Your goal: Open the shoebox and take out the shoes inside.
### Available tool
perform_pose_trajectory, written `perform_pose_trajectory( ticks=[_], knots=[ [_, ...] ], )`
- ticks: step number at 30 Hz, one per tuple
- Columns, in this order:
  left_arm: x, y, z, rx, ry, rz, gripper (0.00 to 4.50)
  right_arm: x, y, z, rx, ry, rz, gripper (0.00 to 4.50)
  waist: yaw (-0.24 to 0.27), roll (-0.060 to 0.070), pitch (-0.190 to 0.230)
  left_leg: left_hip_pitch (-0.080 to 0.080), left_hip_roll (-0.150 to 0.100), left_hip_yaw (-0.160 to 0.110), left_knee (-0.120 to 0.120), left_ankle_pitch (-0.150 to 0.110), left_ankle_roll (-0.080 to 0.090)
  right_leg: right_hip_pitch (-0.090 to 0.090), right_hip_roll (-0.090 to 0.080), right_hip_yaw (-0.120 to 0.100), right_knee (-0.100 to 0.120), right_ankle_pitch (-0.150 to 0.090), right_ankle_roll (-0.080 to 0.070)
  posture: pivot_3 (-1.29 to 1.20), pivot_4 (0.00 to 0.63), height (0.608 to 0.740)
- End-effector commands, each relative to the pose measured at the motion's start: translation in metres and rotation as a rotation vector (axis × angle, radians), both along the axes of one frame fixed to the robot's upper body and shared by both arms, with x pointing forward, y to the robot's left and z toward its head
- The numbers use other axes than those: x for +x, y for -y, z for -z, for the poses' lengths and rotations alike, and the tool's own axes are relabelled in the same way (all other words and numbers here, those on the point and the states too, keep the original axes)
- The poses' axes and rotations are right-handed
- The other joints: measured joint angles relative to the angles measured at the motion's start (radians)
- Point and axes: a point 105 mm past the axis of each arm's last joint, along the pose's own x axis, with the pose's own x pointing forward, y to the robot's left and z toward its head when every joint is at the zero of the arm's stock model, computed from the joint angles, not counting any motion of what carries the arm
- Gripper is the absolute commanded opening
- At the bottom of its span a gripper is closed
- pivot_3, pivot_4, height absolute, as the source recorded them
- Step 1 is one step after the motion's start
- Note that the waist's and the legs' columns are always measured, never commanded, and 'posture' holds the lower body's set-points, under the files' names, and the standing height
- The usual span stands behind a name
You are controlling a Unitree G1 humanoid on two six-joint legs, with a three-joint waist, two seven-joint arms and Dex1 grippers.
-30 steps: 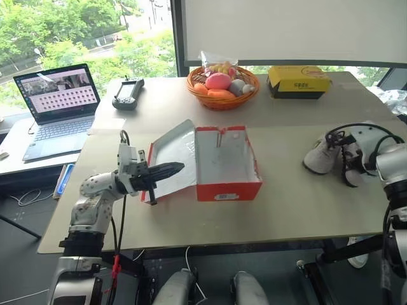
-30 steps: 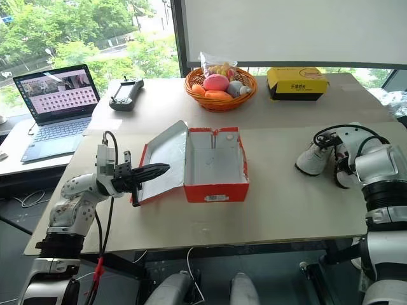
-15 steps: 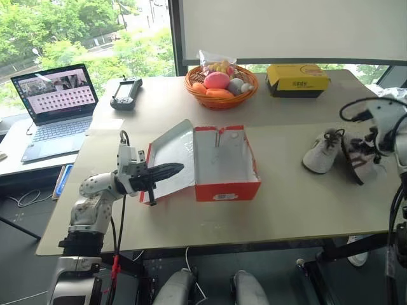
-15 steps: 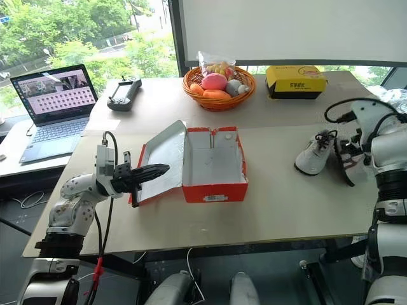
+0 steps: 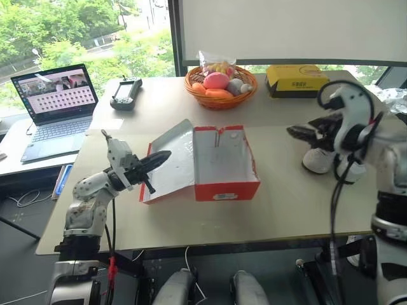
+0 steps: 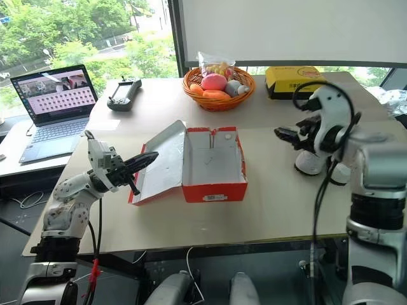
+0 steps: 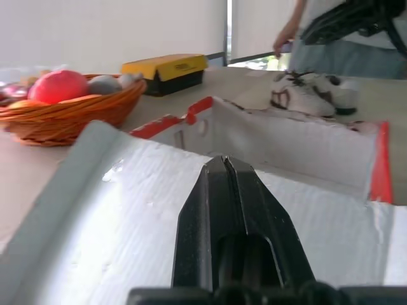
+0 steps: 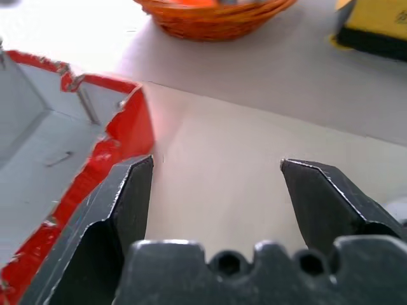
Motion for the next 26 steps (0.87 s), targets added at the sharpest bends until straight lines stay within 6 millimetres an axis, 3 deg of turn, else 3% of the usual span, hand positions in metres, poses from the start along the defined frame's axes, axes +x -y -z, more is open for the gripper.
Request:
perform_pose_trajectory(
  ticks=[1,7,12,16,26],
  knots=[
    [0.013,-0.027,-0.011,-0.072,-0.045,-0.292,0.00,0.001,0.013,-0.008,-0.041,0.156,0.120,3.83,0.005,0.000,0.000,-0.001,-0.001,0.000,0.001,0.000,0.000,0.000,0.000,0.000,0.000,0.001,0.001,0.00,0.150,0.740],
    [0.019,-0.099,-0.010,-0.184,-0.089,-0.775,0.00,0.006,0.034,0.031,-0.187,0.194,0.274,3.83,0.008,0.000,0.000,0.000,-0.001,0.000,0.005,0.000,0.000,-0.001,0.001,0.000,0.000,0.002,0.003,0.00,0.150,0.740],
    [0.004,-0.146,0.014,-0.205,-0.112,-1.057,0.00,0.006,0.036,0.050,-0.101,0.245,0.315,3.83,-0.003,0.000,0.000,0.005,-0.001,0.000,0.003,0.000,0.000,0.002,0.003,0.002,0.001,0.002,0.003,0.00,0.150,0.740],
    [-0.003,-0.154,0.021,-0.238,-0.103,-1.120,0.00,0.005,0.036,0.055,-0.110,0.272,0.295,3.83,-0.002,0.000,0.000,0.004,-0.001,0.001,0.003,0.000,0.000,0.001,0.003,0.002,0.000,0.002,0.002,0.00,0.150,0.740],
    [-0.005,-0.146,0.030,-0.275,-0.114,-1.114,0.00,0.008,0.032,0.072,-0.190,0.283,0.290,3.83,0.004,-0.001,0.000,0.004,-0.001,0.000,0.004,0.000,0.000,0.001,0.003,0.001,0.000,0.002,0.002,0.00,0.150,0.740]
  ],
)
